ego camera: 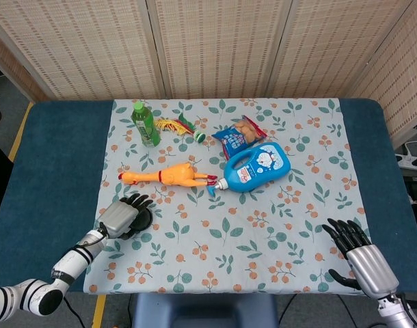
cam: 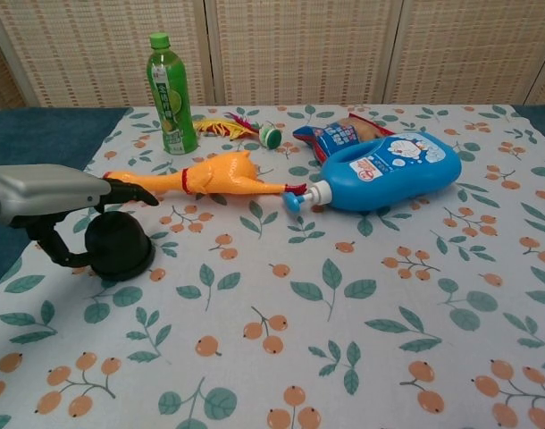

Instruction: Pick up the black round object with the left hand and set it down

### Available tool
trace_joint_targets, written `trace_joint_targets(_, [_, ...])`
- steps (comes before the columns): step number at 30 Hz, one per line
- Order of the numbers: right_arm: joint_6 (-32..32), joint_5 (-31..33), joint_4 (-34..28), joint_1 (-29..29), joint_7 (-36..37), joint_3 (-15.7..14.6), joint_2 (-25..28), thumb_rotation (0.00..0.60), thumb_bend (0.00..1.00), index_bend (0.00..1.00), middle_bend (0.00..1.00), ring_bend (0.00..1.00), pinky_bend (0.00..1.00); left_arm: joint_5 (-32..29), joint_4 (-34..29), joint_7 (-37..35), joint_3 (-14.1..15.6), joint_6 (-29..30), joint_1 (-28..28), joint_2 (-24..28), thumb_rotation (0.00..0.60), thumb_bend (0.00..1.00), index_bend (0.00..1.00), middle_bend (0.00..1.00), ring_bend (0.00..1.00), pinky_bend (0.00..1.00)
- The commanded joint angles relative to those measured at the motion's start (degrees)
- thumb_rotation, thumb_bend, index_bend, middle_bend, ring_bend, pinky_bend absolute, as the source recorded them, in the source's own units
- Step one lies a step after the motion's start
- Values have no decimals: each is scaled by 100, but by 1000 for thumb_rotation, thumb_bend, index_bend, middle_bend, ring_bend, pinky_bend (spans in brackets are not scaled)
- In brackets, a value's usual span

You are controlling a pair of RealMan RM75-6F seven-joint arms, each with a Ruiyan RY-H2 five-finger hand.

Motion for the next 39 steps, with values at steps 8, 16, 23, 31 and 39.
trace_joint_targets(8, [9,-53,2,-6,-41,-23,-11,600,118,0,0,0,0,98,-34,203,91,197,153,6,600,368,0,0,0,148])
trace_joint_targets(16, [16,-49,-7,-13,-52,-23,-9,600,118,0,0,0,0,96,106,389,60,315,192,-77,600,367,4,0,0,145])
trace_joint_targets(23, [-6,-38,-20,-6,-67,-23,-12,600,118,0,0,0,0,111,179,389,50,281,217,-132,600,364,146,0,0,147])
trace_joint_targets(31, [-22,-16,-26,-5,-74,-22,-6,600,118,0,0,0,0,149,299,385,0,300,234,-211,600,360,224,0,0,148])
trace_joint_targets(39, [-38,6,-37,-1,-101,-12,-16,600,118,0,0,0,0,221,409,330,-25,314,271,-291,600,363,298,0,0,155])
